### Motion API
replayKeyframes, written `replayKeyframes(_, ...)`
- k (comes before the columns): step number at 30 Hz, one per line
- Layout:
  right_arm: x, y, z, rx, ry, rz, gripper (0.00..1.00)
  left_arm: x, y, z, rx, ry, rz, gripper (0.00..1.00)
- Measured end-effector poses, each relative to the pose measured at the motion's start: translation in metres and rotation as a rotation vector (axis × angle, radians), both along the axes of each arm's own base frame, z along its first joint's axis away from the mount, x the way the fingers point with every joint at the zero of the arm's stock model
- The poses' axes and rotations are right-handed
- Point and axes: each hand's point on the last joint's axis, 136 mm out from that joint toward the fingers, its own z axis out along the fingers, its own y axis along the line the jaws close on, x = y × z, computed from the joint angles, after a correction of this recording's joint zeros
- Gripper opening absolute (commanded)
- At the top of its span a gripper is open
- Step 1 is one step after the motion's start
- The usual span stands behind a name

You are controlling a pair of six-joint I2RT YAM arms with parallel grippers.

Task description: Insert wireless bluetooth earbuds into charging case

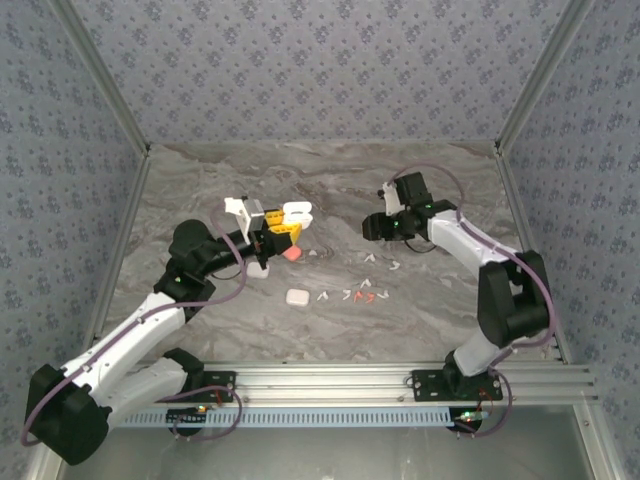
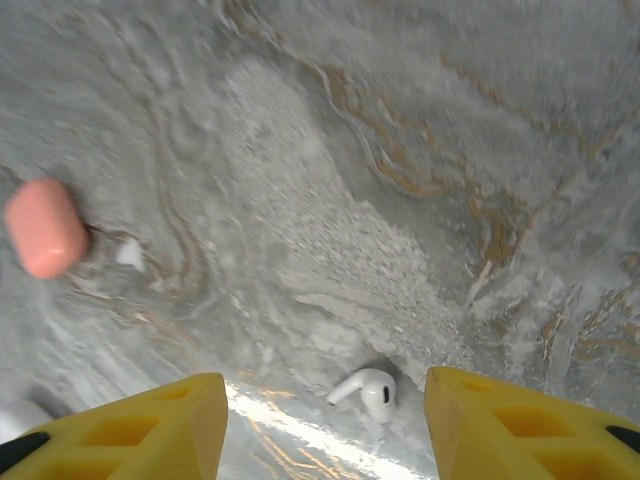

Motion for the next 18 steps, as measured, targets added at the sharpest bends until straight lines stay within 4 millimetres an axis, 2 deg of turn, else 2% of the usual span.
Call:
replayKeyframes(4, -0.005, -0.004, -0.034, -0.041, 0.092, -0.006, 0.49, -0.002, 0.000, 0.001, 0.000, 0.001, 0.000, 0.00)
replayKeyframes(7, -0.009, -0.005, -0.049, -0.055, 0.137, -0.005, 0.46, -0.004, 0.001, 0.003, -0.002, -0.008, -0.001, 0.00)
replayKeyframes(13, -0.017, -0.006, -0.069, -0.073, 0.207, -0.002, 0.42, -0.003, 0.001, 0.003, -0.001, -0.011, 0.004, 0.00)
replayKeyframes(18, -0.018, -0.006, -0.075, -0.074, 0.233, 0.001, 0.38, -0.003, 0.001, 0.003, 0.000, -0.010, 0.006, 0.00)
